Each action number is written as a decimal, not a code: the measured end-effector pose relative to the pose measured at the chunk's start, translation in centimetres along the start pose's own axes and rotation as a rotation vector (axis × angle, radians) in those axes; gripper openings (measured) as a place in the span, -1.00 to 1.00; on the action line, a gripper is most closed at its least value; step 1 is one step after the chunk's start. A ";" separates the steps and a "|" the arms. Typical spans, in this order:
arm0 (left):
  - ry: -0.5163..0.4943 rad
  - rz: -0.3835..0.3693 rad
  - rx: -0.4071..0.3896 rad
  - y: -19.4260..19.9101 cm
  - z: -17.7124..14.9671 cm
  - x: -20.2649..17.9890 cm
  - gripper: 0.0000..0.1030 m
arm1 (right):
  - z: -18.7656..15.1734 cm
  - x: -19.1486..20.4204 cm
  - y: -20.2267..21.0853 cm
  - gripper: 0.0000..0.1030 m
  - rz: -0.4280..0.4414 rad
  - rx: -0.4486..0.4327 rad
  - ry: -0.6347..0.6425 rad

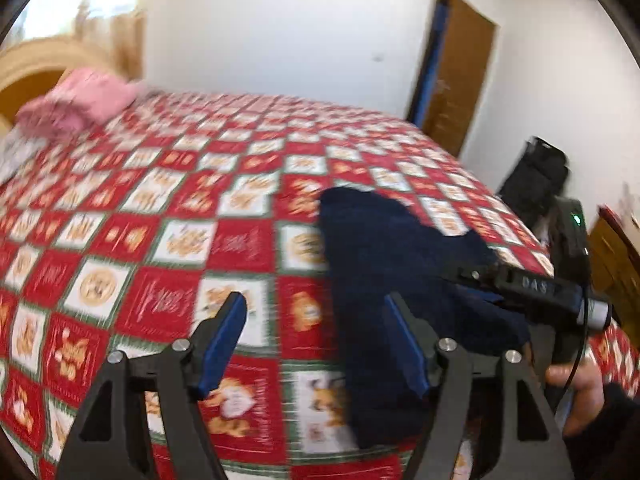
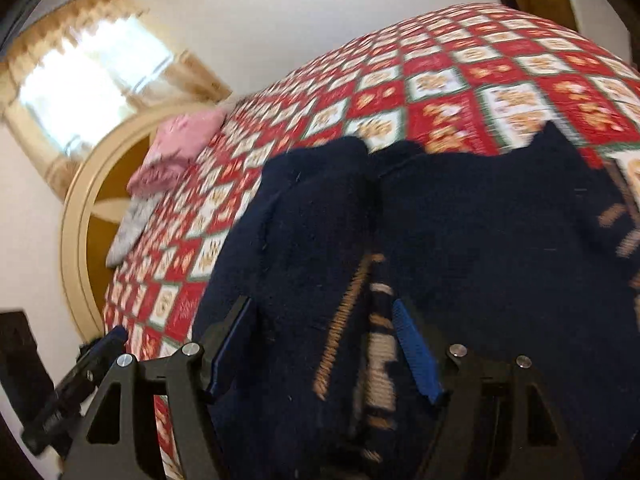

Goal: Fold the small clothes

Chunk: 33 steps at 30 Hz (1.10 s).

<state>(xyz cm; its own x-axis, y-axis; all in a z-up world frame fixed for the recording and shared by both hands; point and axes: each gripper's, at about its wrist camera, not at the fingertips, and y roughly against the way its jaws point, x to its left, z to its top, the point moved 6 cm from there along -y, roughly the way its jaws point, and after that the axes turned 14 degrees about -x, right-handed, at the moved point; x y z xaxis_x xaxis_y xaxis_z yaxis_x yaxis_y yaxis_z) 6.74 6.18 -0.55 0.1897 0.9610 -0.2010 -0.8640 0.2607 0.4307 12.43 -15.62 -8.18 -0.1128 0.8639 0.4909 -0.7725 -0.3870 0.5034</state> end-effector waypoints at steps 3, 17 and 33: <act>0.095 0.002 0.051 -1.5 -1.2 0.9 0.42 | -0.3 0.5 -0.2 -0.10 -0.002 0.005 0.048; 0.119 0.017 0.110 -3.1 -2.7 0.7 0.42 | 2.7 4.7 4.3 -0.77 -0.048 -0.151 0.308; -0.039 -0.080 0.097 -4.5 -2.1 -6.9 0.42 | 0.6 -7.7 13.1 -0.77 -0.271 -0.063 0.423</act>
<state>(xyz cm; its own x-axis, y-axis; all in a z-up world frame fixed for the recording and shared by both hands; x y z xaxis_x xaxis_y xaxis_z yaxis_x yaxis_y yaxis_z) 8.31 -1.80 -2.97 0.2755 0.9392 -0.2049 -0.7964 0.3424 0.4985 3.61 -27.51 -4.92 -0.1358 0.9907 0.0111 -0.8439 -0.1215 0.5225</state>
